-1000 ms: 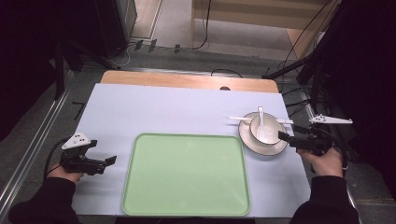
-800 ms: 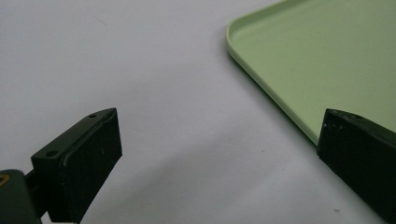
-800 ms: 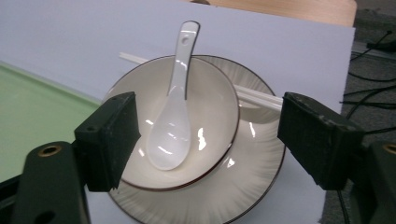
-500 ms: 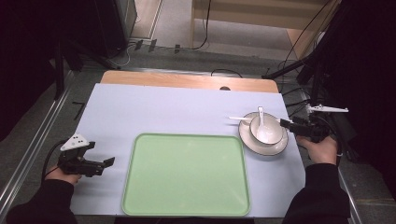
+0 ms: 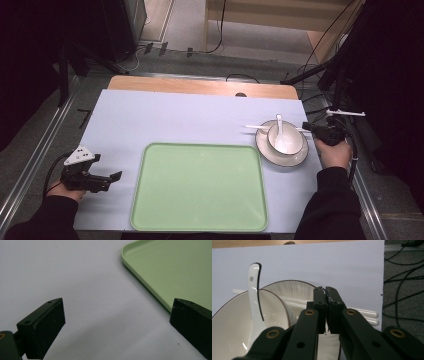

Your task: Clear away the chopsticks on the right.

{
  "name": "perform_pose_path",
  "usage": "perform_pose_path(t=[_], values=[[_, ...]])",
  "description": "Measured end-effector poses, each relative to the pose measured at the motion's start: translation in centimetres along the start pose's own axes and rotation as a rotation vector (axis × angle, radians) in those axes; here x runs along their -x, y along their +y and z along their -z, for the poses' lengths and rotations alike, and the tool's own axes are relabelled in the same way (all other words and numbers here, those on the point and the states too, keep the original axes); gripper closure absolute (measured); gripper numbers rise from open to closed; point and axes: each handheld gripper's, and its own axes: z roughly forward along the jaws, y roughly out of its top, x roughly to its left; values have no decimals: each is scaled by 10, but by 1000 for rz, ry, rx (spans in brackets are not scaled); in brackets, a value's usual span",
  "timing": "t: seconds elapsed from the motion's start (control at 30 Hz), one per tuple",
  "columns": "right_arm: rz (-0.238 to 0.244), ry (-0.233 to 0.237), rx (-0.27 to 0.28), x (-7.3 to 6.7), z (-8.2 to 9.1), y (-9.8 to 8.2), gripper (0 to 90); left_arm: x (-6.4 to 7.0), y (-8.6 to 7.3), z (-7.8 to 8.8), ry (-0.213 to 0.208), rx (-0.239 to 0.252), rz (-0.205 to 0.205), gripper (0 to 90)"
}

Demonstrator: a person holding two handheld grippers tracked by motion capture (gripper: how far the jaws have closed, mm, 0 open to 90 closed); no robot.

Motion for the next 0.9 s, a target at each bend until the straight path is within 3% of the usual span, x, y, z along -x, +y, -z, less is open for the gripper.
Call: perform_pose_path(t=[0.23, 0.57, 0.9], values=[[-15, 16, -11, 3, -12, 3, 900, 0, -2, 3, 2, 12, -3, 0], [29, 23, -79, -1, -30, 6, 900, -1, -4, 4, 6, 1, 4, 0], [14, 32, -104, 5, -31, 2, 900, -1, -4, 3, 2, -1, 2, 0]])
